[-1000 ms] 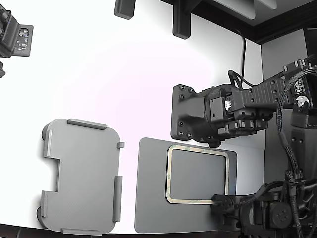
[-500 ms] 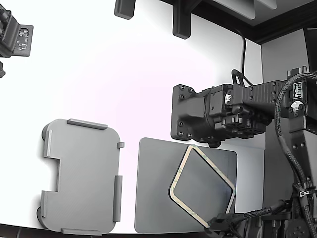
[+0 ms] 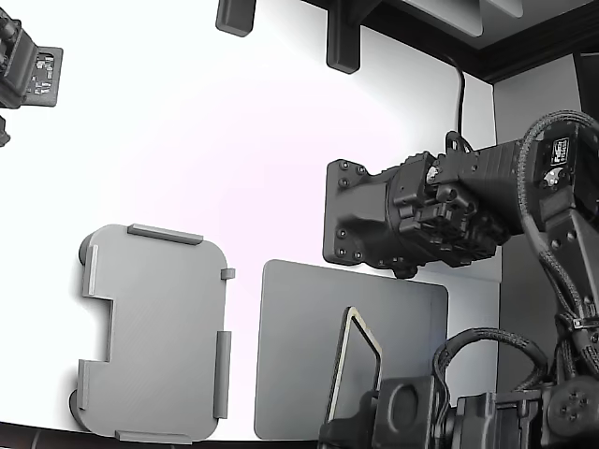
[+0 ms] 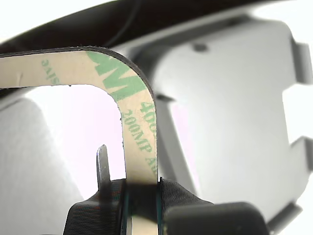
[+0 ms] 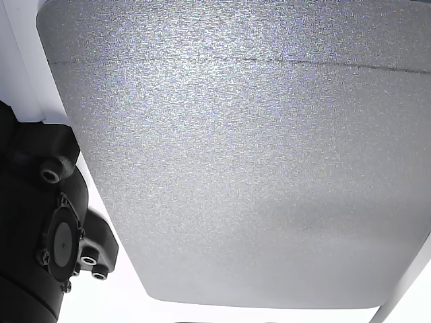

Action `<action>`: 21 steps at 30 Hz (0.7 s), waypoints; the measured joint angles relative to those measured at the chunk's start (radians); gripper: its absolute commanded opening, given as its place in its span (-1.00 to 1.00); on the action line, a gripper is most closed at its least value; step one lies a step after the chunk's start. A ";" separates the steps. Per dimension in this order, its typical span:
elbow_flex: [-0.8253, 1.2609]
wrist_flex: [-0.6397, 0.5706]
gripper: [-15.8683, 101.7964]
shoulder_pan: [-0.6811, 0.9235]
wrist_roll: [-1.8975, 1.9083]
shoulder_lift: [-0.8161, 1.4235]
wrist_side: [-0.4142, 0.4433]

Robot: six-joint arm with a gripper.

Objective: Grab top frame and put it into gray box.

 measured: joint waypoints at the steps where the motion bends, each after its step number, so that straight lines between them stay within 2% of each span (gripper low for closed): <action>1: 0.000 0.000 -0.93 -0.023 0.058 0.008 0.006; 9: -0.040 0.000 -0.95 -0.150 0.367 0.048 0.083; 13: -0.067 0.000 -0.93 -0.201 0.494 0.048 0.058; 18: -0.049 0.000 -0.93 -0.225 0.776 0.052 0.097; 21: -0.034 0.000 -0.93 -0.272 1.046 0.052 0.052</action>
